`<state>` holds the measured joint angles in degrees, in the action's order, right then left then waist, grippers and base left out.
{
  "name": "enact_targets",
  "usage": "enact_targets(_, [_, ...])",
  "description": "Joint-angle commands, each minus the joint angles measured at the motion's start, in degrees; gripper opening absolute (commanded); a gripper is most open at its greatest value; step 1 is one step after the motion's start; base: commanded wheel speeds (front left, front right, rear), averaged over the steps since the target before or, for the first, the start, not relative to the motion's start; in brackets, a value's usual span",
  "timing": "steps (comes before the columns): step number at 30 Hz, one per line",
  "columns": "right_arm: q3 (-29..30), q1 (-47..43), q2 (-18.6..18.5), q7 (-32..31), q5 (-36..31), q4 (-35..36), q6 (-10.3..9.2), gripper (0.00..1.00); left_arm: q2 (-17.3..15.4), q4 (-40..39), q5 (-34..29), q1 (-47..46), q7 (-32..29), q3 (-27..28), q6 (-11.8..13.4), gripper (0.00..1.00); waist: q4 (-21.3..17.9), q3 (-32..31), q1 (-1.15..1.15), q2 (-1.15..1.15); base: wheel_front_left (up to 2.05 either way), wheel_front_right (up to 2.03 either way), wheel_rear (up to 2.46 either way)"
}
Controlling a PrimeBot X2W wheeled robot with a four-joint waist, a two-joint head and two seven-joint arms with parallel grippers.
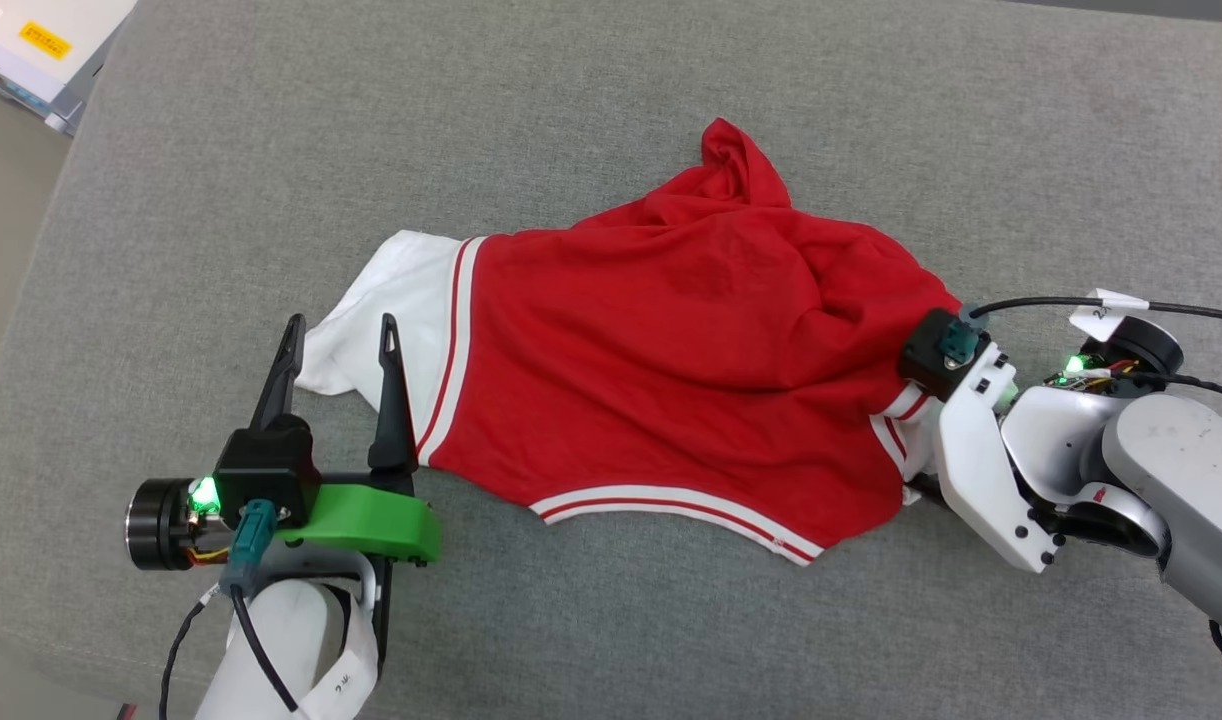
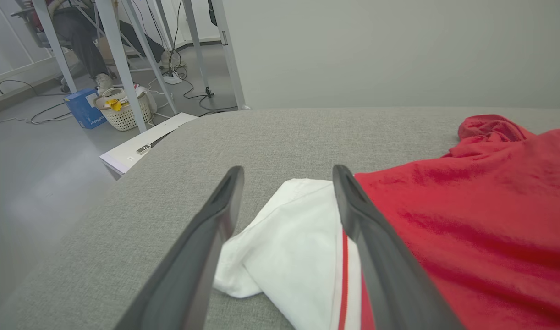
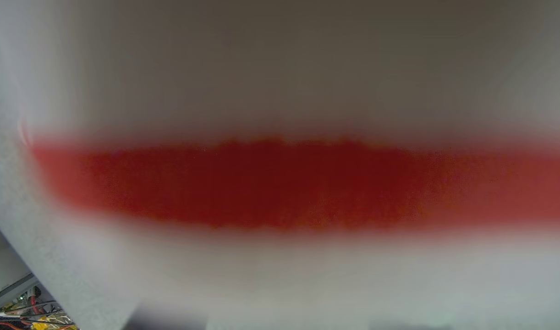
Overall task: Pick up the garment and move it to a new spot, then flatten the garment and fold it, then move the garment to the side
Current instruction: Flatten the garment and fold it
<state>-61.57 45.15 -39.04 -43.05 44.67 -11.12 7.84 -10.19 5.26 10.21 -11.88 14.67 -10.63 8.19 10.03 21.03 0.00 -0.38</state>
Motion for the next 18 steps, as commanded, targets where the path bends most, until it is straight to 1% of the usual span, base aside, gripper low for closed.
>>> enact_targets(1, [-3.5, -2.5, 2.0, 1.8, 0.5, -3.5, -0.35, 0.0, 0.6, 0.4, -0.8, -0.6, 0.3, 0.8, -0.6, 1.0, -0.1, -0.3, 0.0, 0.38, 0.0, 0.0, 0.0])
enact_targets(5, [-4.9, -1.9, 1.4, 8.1, 1.1, -3.1, -0.35, 0.0, 1.2, 1.7, -1.7, 0.5, 0.3, 2.4, -1.8, 1.0, -1.6, -2.5, 0.0, 0.38, 0.0, 0.0, 0.0])
enact_targets(9, [-3.3, -3.5, -1.3, 14.4, 2.4, -0.2, -0.35, 0.0, 1.8, 2.5, -2.3, 2.3, 0.3, 3.9, -2.8, 1.0, -3.5, -5.6, 0.0, 0.38, 0.0, 0.0, 0.0])
enact_targets(13, [3.0, -7.8, -6.3, 18.7, 3.7, 4.1, -0.35, 0.0, 2.3, 3.1, -3.1, 3.9, 0.3, 4.9, -3.8, 1.0, -5.3, -8.1, 0.0, 0.38, 0.0, 0.0, 0.0])
enact_targets(17, [11.3, -14.1, -11.2, 20.4, 4.5, 8.4, -0.35, 0.0, 2.5, 3.4, -3.9, 4.7, 0.3, 5.6, -4.5, 1.0, -6.7, -9.0, 0.0, 0.38, 0.0, 0.0, 0.0])
enact_targets(18, [13.6, -15.7, -12.0, 20.7, 4.9, 9.2, -0.35, 0.0, 2.6, 3.4, -4.1, 4.8, 0.3, 5.8, -4.6, 1.0, -7.0, -9.1, 0.0, 0.38, 0.0, 0.0, 0.0])
